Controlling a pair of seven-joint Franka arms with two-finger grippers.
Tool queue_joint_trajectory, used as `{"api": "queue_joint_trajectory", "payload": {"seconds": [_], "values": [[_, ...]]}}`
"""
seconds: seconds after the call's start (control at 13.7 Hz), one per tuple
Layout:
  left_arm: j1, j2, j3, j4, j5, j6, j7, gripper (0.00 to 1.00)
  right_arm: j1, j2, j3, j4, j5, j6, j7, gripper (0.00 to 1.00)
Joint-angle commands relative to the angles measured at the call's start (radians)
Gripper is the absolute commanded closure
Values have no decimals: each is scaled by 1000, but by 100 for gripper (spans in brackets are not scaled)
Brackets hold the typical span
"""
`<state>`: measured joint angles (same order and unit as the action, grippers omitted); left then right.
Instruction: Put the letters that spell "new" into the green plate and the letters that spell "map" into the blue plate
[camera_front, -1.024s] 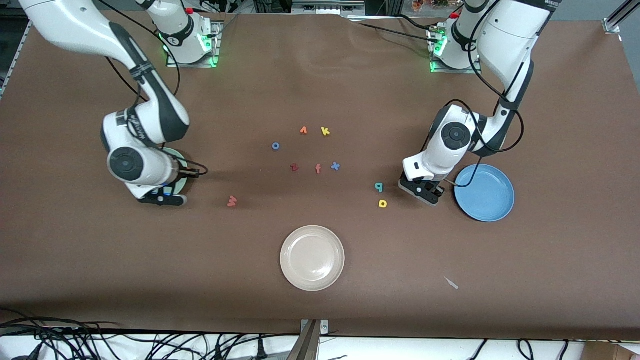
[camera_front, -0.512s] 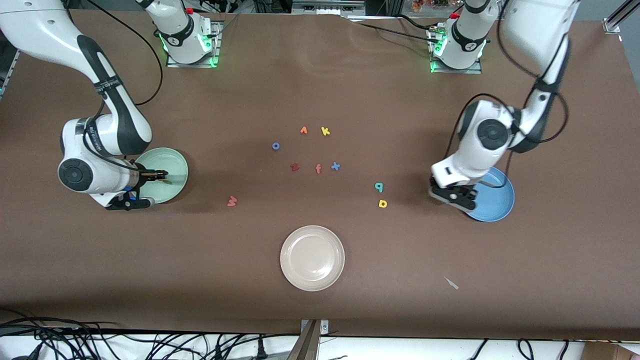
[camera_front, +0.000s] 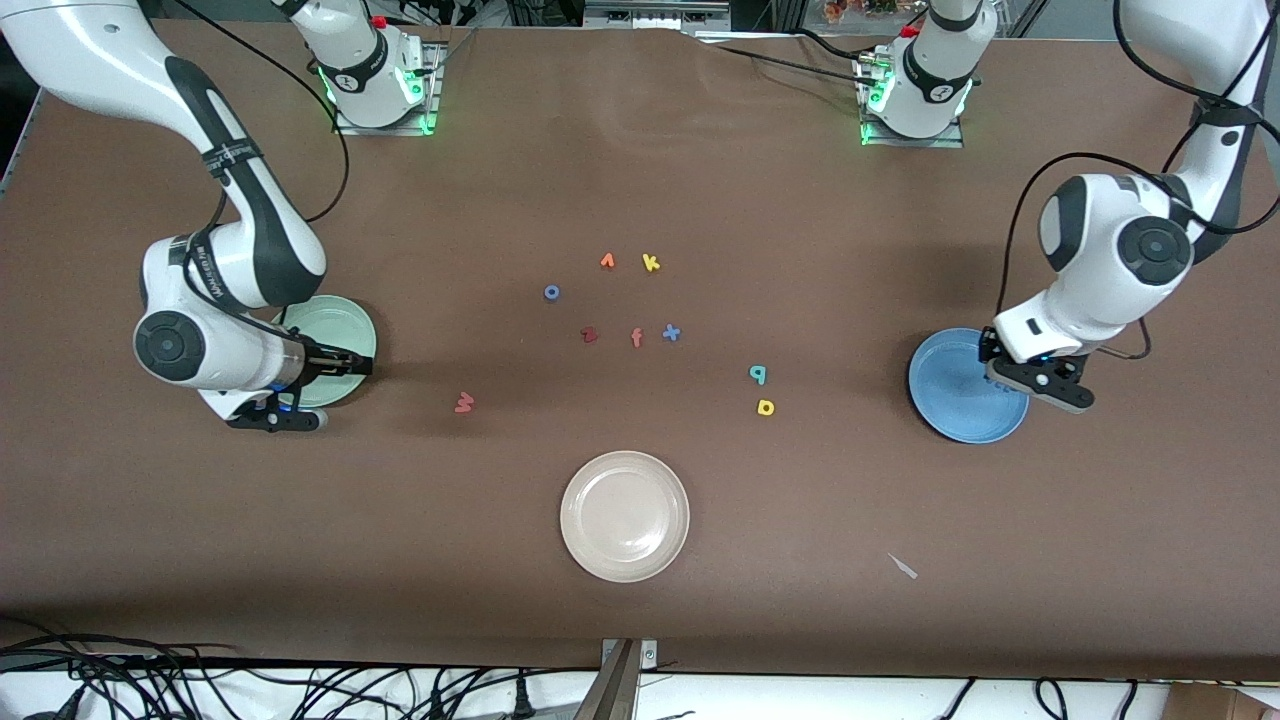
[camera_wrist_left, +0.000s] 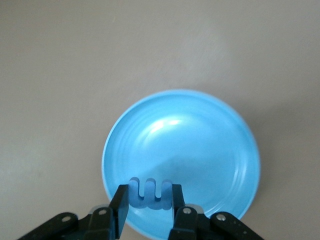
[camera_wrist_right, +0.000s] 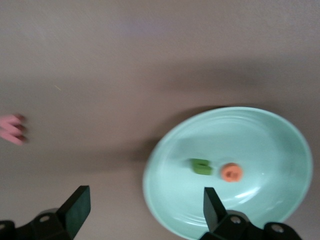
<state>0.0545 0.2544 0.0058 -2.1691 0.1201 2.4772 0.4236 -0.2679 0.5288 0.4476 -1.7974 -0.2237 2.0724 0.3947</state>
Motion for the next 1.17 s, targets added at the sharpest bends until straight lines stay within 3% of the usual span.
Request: {"api": "queue_joint_trajectory", "payload": {"seconds": [0.0,0.07,0.15,0.37,0.59,0.88,1.1], "values": [[-1,-9,-10,-11,23,5,-8,47,45,30,3,13,15,41,137,0],[-5,-9,-10,-6,15,6,-8,30,58,39,3,13,15,58,179,0],[-15,-12,-12,0,13,6,-9,26,77,48,3,15,14,77,215,0],[-67,-11,-24,3,-60,12,-35,27,134,92,3,32,6,153,297,0],[-126,11,-95,3,-200,31,-170,27,189,164,0,99,0,155,317,0],[-214,87,-136,11,-212,90,-431,27,226,221,-24,144,-51,156,343,0],[-355,190,-135,72,-212,159,-586,27,226,254,-24,164,-52,182,345,0]]}}
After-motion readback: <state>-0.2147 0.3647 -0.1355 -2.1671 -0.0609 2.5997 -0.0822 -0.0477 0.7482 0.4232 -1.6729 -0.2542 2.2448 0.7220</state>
